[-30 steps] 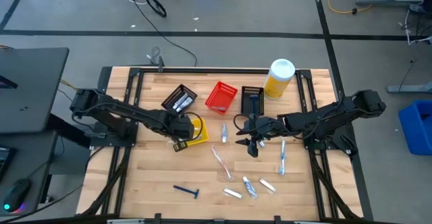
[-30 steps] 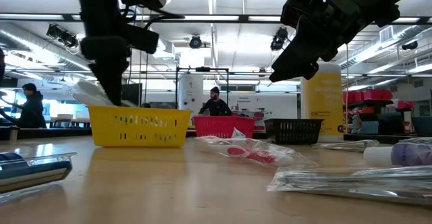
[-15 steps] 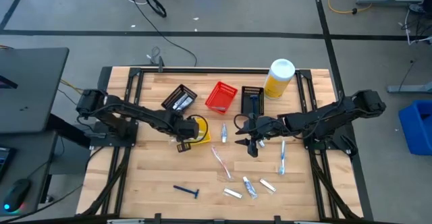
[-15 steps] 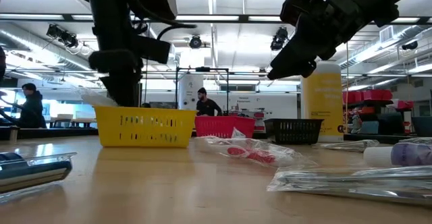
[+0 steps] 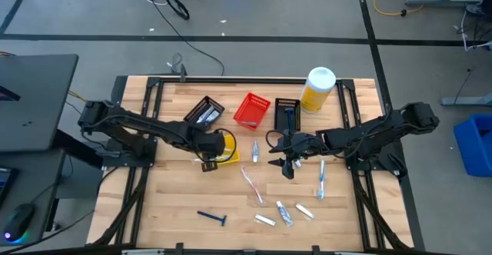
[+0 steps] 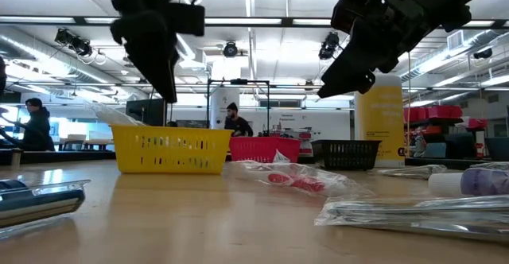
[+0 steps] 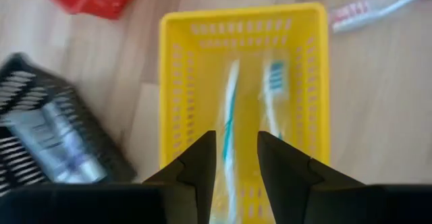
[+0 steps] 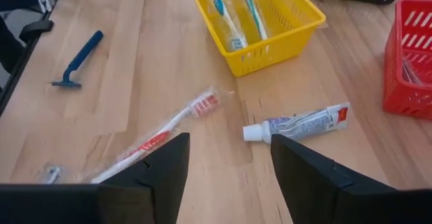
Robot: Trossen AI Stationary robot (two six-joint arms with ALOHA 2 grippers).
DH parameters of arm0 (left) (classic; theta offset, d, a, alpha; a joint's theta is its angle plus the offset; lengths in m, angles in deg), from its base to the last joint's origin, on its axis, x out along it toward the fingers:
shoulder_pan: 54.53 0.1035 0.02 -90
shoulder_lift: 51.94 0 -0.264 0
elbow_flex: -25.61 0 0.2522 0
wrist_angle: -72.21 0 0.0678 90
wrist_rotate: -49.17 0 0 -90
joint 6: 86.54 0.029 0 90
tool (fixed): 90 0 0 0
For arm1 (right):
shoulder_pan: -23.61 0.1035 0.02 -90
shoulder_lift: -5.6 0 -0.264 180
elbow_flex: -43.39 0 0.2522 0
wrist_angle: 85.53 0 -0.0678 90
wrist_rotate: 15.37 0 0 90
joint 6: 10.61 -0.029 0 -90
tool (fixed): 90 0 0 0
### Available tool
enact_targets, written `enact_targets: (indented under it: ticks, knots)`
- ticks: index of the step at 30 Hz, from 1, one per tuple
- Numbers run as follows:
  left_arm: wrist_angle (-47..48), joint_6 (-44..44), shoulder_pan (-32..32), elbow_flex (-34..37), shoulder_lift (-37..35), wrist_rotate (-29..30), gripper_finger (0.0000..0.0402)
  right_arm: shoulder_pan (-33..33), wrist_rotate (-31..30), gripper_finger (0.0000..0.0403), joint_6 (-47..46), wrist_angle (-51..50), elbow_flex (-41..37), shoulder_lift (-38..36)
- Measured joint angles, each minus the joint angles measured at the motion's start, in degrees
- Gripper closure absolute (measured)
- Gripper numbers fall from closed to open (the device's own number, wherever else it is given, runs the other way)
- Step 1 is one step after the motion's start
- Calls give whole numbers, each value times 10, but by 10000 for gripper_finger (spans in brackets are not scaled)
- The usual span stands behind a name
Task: Pick & Place Travel size toiletries
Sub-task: Put the silver nail cutter into the red bin
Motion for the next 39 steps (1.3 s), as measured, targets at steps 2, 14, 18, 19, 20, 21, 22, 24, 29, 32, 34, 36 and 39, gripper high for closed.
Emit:
enact_targets:
  ticks: [2, 14, 18, 19, 20, 21, 22, 24, 29, 32, 34, 36, 39]
  knots:
    - [-9, 4, -9, 0, -13, 12, 290, 0, 0, 181, -9, -2, 0, 0]
    - [-46, 16, -101, 1, -43, 63, 297, 6, 1, 165, -13, -12, 0, 0]
    - [-120, 34, -119, 24, -43, 22, 297, 18, 5, 166, -2, -17, 0, 0]
    - [-149, 43, -121, 35, -43, 12, 297, 22, 5, 168, 0, -20, 0, 0]
    - [-175, 49, -122, 46, -43, 2, 297, 26, 5, 170, 1, -22, 0, 0]
    - [-195, 57, -123, 58, -43, -4, 297, 29, 5, 173, 1, -22, 0, 0]
    - [-216, 60, -123, 70, -44, -8, 297, 32, 5, 175, 1, -22, 0, 0]
    - [-260, 63, -120, 101, -43, -12, 297, 36, 5, 180, -8, -24, 0, 0]
    - [-356, 55, -101, 169, -43, -12, 297, 42, 5, 184, -21, -30, 0, 0]
    - [-408, 55, -93, 199, -43, -25, 297, 45, 5, 182, -18, -30, 0, 0]
    - [-438, 53, -89, 214, -43, -30, 297, 45, 5, 179, -18, -39, 0, 0]
    - [-444, 49, -89, 217, -43, -29, 297, 45, -8, 177, -35, -84, 0, 0]
    - [-446, 42, -89, 217, -43, -29, 297, 45, -60, 176, -146, -177, 0, 0]
